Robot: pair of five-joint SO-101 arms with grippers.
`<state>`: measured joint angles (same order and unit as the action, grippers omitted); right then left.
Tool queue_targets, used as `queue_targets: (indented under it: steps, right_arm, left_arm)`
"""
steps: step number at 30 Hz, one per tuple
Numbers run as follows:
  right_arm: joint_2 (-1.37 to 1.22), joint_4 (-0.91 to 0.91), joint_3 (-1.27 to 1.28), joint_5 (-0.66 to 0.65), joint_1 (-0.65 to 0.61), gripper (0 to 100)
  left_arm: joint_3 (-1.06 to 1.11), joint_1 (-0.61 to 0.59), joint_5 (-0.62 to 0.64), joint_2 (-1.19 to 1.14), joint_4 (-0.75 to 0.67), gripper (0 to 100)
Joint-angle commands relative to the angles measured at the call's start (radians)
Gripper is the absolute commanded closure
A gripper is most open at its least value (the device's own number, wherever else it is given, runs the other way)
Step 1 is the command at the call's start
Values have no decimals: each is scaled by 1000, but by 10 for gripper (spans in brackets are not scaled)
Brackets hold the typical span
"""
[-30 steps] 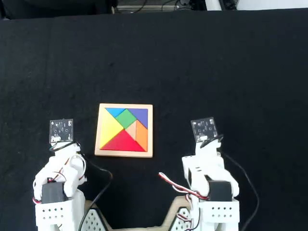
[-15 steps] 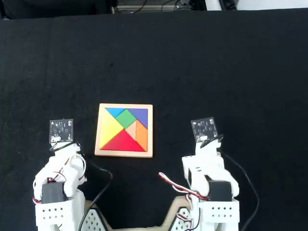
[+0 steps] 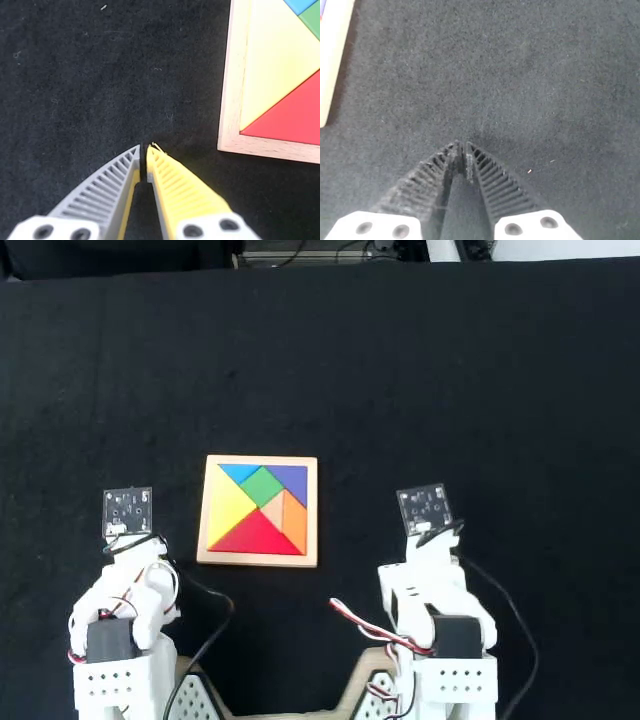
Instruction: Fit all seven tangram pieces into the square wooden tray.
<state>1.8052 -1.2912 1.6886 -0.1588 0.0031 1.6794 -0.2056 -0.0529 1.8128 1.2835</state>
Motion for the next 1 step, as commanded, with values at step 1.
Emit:
queue_targets:
  steps: [1]
  right_arm:
    - [65,-2,-4,-9,-12,985]
  left_arm:
    - [19,8,-6,3,-12,970]
